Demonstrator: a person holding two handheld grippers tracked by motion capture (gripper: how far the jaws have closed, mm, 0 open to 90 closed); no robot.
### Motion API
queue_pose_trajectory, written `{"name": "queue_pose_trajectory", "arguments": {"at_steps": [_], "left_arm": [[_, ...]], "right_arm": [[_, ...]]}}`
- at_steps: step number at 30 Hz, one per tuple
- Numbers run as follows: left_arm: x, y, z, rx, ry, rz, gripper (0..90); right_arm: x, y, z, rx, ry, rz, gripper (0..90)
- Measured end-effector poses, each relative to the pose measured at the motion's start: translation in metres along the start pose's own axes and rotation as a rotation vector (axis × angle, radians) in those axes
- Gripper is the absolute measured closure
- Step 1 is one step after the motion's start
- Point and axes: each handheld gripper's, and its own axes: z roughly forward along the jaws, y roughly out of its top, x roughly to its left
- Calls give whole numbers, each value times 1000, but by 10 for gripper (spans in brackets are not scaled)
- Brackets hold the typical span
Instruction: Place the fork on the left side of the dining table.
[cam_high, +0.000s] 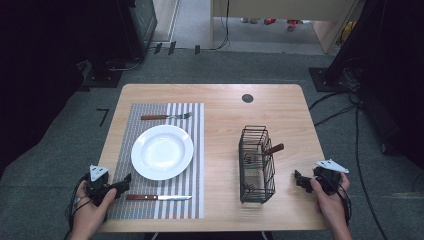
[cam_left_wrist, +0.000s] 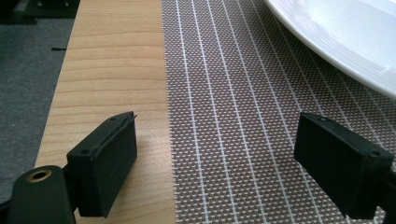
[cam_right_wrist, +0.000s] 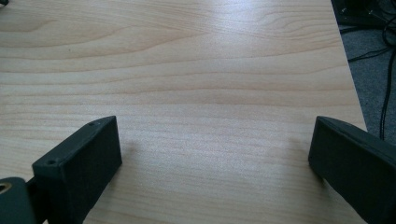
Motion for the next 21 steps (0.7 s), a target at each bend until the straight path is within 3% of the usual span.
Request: {"name": "queue_pose_trajectory", "arguments": {"at_steps": [4,21], "left_arm": [[-5,0,1,13,31,35,136],[-4,0,2,16,29,31,135]], "right_arm": [[0,0,0,0,0,0,24],[0,0,0,0,0,0,24]]}}
